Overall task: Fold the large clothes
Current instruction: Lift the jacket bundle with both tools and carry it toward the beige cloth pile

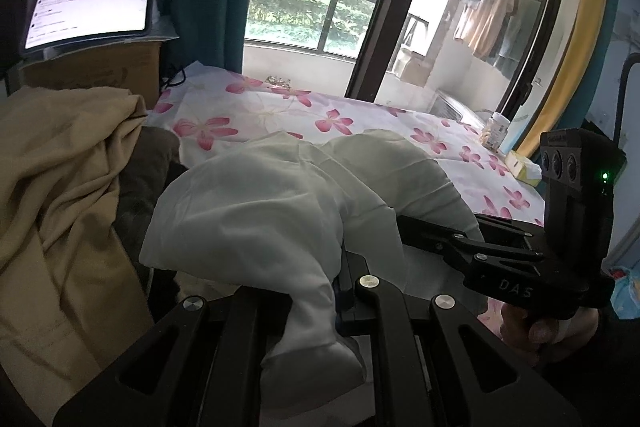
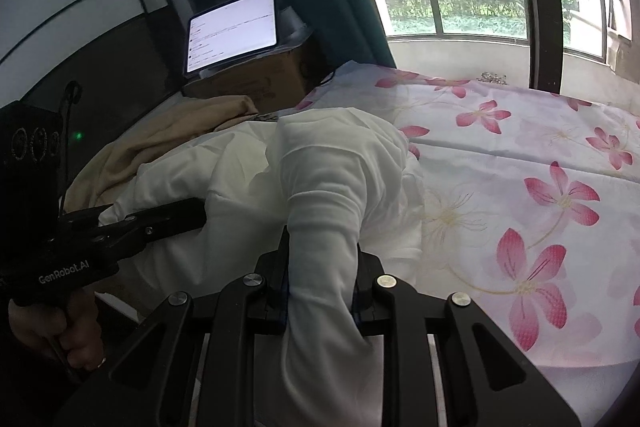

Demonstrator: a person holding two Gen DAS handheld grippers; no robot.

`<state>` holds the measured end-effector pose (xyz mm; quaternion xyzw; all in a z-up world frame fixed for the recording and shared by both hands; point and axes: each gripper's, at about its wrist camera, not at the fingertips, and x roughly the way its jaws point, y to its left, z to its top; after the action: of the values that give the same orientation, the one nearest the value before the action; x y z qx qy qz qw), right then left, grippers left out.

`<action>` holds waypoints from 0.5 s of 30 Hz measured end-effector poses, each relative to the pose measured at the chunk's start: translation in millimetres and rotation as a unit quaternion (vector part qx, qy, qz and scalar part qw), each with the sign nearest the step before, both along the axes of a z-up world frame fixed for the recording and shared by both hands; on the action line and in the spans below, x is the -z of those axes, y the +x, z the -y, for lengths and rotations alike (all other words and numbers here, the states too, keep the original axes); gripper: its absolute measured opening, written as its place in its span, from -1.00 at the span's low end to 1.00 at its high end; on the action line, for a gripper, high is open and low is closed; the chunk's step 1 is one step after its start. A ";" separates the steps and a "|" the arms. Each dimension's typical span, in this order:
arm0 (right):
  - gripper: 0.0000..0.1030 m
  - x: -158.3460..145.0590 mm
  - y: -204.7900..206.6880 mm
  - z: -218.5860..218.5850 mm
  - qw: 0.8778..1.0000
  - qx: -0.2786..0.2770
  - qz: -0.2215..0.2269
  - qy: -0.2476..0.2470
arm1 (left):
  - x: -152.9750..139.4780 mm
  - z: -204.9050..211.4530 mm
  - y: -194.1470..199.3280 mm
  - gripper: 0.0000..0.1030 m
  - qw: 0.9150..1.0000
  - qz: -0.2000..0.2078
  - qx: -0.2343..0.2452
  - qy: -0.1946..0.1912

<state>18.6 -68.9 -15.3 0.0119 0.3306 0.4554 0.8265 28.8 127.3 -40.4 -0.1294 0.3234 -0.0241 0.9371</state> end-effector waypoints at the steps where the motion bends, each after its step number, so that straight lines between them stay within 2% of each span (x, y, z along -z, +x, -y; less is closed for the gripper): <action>1: -0.58 0.9 -2.7 -0.3 1.000 -0.001 -0.001 0.000 | 0.5 -0.2 -2.1 -0.80 1.000 0.000 0.000 0.001; 7: -0.58 8.7 -12.3 -3.0 1.000 -0.003 -0.003 -0.004 | 7.5 -1.2 -11.6 -0.80 1.000 -0.008 -0.003 0.003; 15: -0.58 26.7 -6.4 3.2 0.999 0.016 -0.024 -0.017 | 36.7 -5.7 -6.2 -0.80 0.999 -0.047 -0.011 -0.009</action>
<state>12.3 -72.0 -42.0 0.0142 0.3574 0.4363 0.8257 22.6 133.1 -77.1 -0.1425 0.3654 -0.0107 0.9198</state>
